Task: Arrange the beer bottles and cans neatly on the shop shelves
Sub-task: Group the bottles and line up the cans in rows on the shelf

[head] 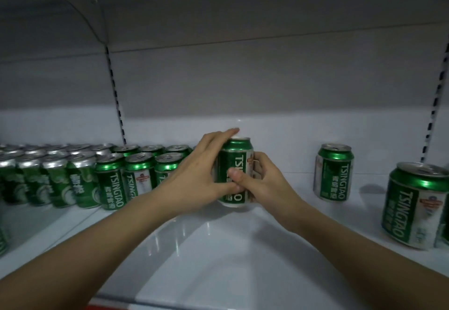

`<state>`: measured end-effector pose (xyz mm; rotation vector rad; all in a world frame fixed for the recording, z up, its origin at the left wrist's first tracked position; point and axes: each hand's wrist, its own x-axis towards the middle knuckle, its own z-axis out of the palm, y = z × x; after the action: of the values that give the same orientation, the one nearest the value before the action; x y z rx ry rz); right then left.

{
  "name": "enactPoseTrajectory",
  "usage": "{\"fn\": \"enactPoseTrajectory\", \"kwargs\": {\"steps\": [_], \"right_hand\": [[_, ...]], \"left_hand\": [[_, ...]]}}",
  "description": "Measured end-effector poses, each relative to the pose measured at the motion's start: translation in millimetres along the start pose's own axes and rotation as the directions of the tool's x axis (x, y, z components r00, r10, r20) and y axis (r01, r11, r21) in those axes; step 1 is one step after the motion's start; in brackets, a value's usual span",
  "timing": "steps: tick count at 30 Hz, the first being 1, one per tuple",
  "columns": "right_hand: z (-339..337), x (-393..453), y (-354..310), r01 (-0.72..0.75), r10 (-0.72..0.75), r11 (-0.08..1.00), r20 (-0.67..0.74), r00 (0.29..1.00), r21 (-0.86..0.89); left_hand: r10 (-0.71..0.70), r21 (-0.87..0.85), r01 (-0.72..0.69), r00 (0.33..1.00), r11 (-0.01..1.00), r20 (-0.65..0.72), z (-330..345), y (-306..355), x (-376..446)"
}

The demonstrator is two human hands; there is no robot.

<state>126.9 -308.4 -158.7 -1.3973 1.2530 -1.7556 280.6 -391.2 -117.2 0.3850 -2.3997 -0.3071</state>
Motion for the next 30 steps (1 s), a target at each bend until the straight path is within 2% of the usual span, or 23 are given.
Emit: {"fn": "enactPoseTrajectory", "kwargs": {"steps": [3, 5, 7, 10, 13, 17, 21, 24, 26, 30], "right_hand": [[20, 3, 6, -0.019, 0.019, 0.999, -0.001, 1.0, -0.039], [30, 5, 10, -0.041, 0.042, 0.995, 0.014, 0.999, -0.093], [38, 7, 12, -0.08, 0.081, 0.992, 0.006, 0.997, -0.102], [50, 9, 16, -0.117, 0.118, 0.984, -0.006, 0.993, -0.136], [60, 13, 20, -0.147, 0.14, 0.975, -0.054, 0.989, -0.165], [65, 17, 22, -0.132, 0.113, 0.964, -0.095, 0.989, -0.231], [62, 16, 21, -0.144, 0.126, 0.944, -0.08, 0.989, -0.298], [54, 15, 15, -0.134, 0.135, 0.937, -0.017, 0.991, -0.322], [47, 14, 5, -0.09, 0.092, 0.929, -0.011, 0.996, -0.36], [19, 22, -18, 0.037, -0.117, 0.87, -0.134, 0.984, -0.492]], "left_hand": [[-0.02, 0.234, 0.012, 0.999, 0.972, 0.034, -18, -8, -5], [-0.027, 0.409, -0.003, 0.997, 0.913, 0.066, -26, -11, -8], [-0.036, 0.473, -0.012, 0.995, 0.881, 0.093, -28, -14, -12], [-0.085, 0.479, 0.023, 0.991, 0.878, 0.107, -28, -21, -19], [-0.083, 0.545, 0.0, 0.988, 0.838, 0.127, -24, -29, -21], [-0.097, 0.591, 0.01, 0.989, 0.807, 0.116, -19, -32, -17], [-0.098, 0.591, 0.011, 0.989, 0.807, 0.114, -18, -34, -18], [-0.085, 0.596, -0.015, 0.987, 0.803, 0.139, -22, -32, -21], [-0.03, 0.56, -0.041, 0.993, 0.828, 0.117, -27, -24, -19], [0.151, 0.456, -0.111, 0.987, 0.883, -0.051, -25, 6, -4]]}}
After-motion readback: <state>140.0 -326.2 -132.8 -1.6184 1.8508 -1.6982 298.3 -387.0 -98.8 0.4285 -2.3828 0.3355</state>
